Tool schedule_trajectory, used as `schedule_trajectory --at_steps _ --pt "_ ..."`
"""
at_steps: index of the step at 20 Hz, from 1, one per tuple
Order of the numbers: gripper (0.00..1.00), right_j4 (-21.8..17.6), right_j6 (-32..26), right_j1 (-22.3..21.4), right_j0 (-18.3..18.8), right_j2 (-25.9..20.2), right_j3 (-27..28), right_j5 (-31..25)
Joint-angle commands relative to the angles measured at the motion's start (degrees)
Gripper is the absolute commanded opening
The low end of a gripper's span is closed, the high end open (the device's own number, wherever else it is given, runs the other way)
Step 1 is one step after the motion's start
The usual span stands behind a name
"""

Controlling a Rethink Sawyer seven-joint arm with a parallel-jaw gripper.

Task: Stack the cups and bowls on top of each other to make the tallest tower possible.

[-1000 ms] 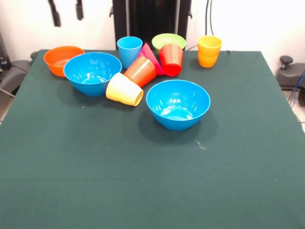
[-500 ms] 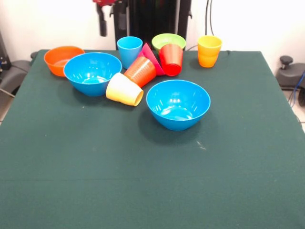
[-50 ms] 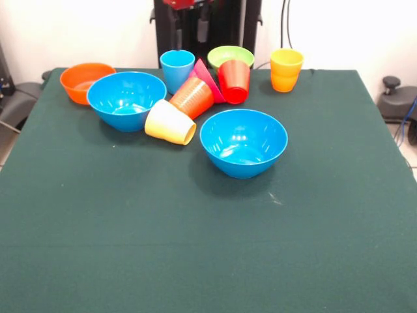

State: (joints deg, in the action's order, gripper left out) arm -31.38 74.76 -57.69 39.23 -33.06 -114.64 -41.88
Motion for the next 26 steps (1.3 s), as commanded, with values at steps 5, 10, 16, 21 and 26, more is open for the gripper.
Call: schedule_trajectory --at_steps 5,10,16,21,26 --pt "1.0 1.7 13.5 -0.7 -6.5 4.4 -3.6 1.1" --pt "1.0 2.3 16.6 -1.3 -9.4 5.1 -3.7 0.7" --pt "1.0 1.2 21.4 0.1 -13.9 7.2 -3.1 2.0" --pt "1.0 0.8 25.6 1.7 -18.4 9.3 -2.0 3.0" --pt "1.0 0.2 28.5 3.6 -21.8 10.8 -0.6 3.8"
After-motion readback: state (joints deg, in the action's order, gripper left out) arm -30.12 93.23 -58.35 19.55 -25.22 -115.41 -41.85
